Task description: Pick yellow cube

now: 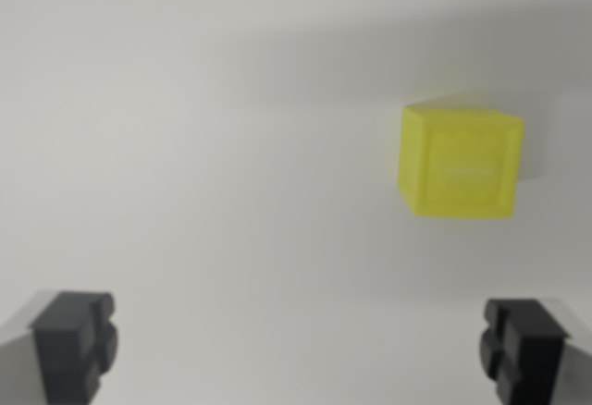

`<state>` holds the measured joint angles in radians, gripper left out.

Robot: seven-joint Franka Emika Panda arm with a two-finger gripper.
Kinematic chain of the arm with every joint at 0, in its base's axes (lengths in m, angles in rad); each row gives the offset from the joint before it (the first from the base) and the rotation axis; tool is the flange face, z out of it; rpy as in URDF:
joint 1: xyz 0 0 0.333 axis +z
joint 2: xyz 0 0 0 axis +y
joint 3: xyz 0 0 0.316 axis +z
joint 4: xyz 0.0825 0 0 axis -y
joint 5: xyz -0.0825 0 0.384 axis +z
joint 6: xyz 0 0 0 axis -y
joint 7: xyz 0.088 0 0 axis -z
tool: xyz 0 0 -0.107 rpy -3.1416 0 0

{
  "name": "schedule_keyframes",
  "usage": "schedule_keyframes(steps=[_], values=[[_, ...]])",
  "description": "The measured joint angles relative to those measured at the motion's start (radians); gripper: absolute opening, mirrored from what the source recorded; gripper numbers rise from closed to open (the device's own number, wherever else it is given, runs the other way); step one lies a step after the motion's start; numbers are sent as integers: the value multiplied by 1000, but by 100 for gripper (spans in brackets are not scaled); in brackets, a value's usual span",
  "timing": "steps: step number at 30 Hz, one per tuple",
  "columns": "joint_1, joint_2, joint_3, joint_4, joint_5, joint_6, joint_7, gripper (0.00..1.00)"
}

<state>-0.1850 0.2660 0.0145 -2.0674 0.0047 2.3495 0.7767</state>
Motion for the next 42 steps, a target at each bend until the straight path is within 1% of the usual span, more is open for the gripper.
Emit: schedule_keyframes(steps=[18, 42], values=[[-30, 55, 0, -7, -2, 58, -24, 100], [-70, 137, 0, -3, -7, 131, -55, 100]])
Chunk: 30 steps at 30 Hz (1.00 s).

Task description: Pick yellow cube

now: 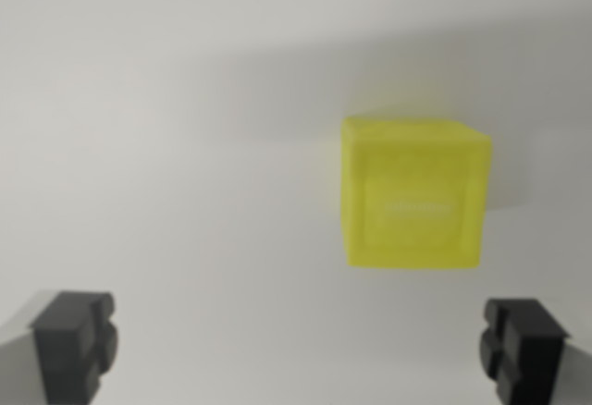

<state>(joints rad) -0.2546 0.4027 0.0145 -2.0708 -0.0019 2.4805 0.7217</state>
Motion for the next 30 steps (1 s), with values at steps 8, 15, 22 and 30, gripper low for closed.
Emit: schedule_keyframes(steps=[8, 15, 22, 30], values=[[-13, 29, 0, 5, -2, 23, -10, 100], [-25, 56, 0, 11, -3, 42, -18, 100], [-36, 83, 0, 18, -5, 60, -27, 100], [-49, 112, 0, 27, -7, 79, -36, 100]])
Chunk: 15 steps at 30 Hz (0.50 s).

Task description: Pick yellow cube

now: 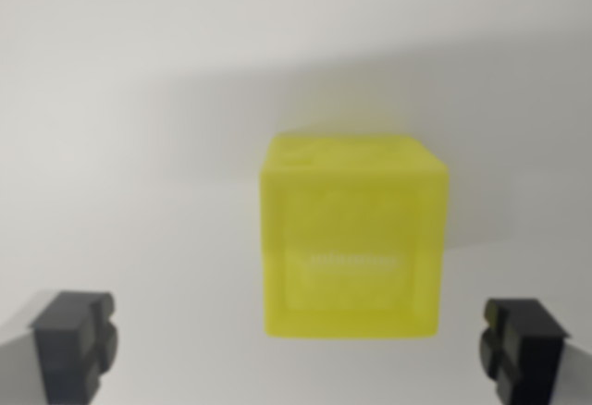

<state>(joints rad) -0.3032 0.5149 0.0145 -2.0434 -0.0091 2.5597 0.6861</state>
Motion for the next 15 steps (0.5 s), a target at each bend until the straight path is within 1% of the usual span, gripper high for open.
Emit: schedule_keyframes(steps=[11, 15], values=[[-18, 45, 0, 16, -3, 26, -13, 100], [-20, 60, 0, 21, -4, 37, -14, 100]])
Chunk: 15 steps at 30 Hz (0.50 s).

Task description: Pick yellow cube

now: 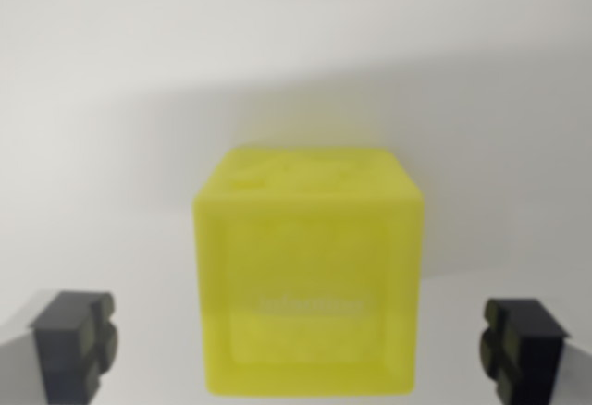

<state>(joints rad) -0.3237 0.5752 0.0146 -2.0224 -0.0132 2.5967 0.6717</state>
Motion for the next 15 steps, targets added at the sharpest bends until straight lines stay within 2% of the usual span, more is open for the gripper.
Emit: schedule_keyframes(steps=[15], values=[[-2, 57, 0, 15, -3, 41, 1, 100]])
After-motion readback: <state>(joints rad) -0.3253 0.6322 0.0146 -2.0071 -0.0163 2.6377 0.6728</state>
